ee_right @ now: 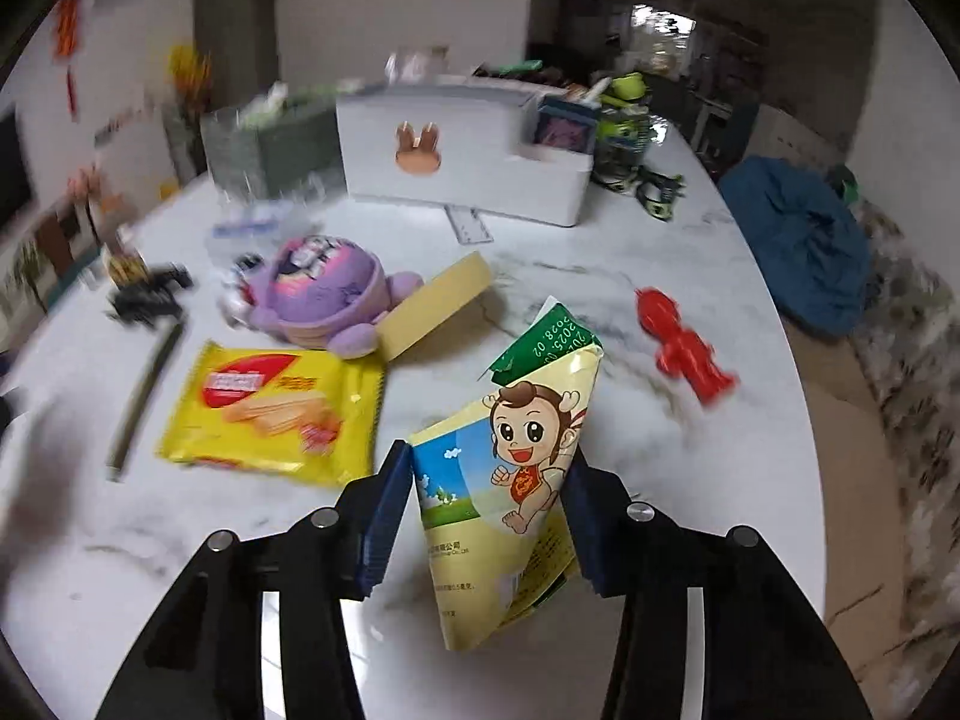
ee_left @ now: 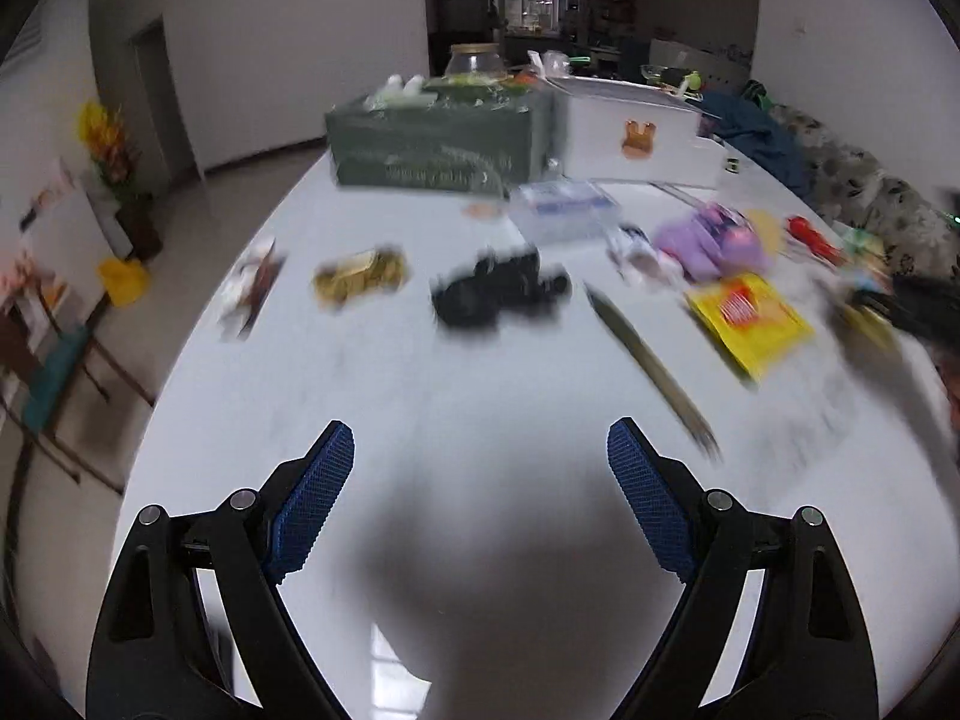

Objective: Collect trash
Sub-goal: 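Grasp the monkey-print snack bag with the right tool while the left tool grasps the black toy robot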

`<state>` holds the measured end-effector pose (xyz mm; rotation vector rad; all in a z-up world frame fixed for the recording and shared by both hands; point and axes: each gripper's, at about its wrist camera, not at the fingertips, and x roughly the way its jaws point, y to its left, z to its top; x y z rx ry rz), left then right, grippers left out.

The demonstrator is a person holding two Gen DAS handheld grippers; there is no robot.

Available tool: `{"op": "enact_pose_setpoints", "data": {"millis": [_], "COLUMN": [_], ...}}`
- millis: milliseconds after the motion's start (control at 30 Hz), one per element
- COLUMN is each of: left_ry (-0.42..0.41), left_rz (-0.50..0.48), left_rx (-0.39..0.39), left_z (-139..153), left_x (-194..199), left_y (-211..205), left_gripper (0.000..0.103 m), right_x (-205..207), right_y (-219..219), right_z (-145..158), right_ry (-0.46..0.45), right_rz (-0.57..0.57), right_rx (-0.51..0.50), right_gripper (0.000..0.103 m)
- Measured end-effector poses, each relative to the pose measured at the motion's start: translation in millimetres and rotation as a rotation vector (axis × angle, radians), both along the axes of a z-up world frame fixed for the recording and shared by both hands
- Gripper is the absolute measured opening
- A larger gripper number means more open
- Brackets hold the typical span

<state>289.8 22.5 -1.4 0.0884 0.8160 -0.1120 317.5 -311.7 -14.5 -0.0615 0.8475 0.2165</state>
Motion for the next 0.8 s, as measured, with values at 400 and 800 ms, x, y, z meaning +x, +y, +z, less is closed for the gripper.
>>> {"op": "enact_pose_setpoints", "data": {"millis": [400, 800], "left_ry": [0.097, 0.005], "left_rz": [-0.294, -0.227], "left_rx": [0.123, 0.065], "left_z": [-42.2, -0.3], "left_x": [108.4, -13.9], "left_y": [-20.5, -28.5], "left_gripper": [0.07, 0.04], "right_x": [-73.4, -110.0], "right_y": [8.2, 38.5], "right_z": [18.2, 29.1], "right_ry": [-0.025, -0.084], "right_rz": [0.081, 0.088], "right_rx": [0.2, 0.241], "right_gripper": [0.05, 0.049]}}
